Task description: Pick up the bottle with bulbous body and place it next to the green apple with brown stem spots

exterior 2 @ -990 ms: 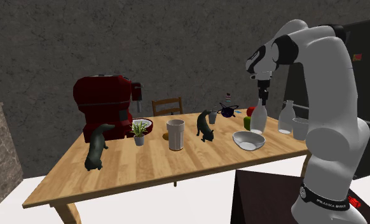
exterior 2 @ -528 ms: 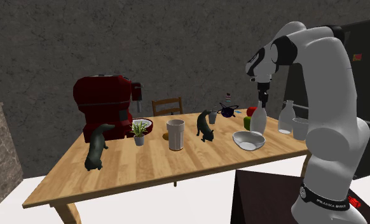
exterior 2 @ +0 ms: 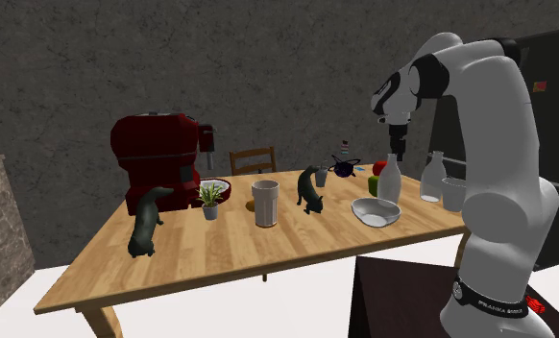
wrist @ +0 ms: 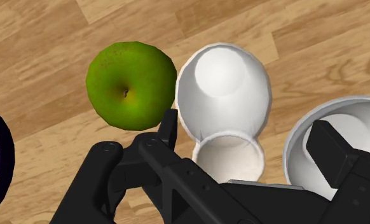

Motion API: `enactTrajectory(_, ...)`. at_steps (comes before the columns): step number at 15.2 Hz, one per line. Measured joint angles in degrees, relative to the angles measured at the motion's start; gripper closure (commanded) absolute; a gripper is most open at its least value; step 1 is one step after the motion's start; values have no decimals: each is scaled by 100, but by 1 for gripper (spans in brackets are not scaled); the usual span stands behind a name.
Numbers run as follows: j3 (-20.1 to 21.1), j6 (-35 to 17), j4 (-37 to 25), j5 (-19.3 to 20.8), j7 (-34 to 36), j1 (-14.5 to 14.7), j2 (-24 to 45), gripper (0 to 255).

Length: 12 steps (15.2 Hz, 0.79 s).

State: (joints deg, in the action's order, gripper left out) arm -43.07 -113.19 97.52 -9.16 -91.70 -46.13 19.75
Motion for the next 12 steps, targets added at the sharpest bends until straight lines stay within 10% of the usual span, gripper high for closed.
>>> enactTrajectory(12,-57,665,-542,138,94,41,-167,0)
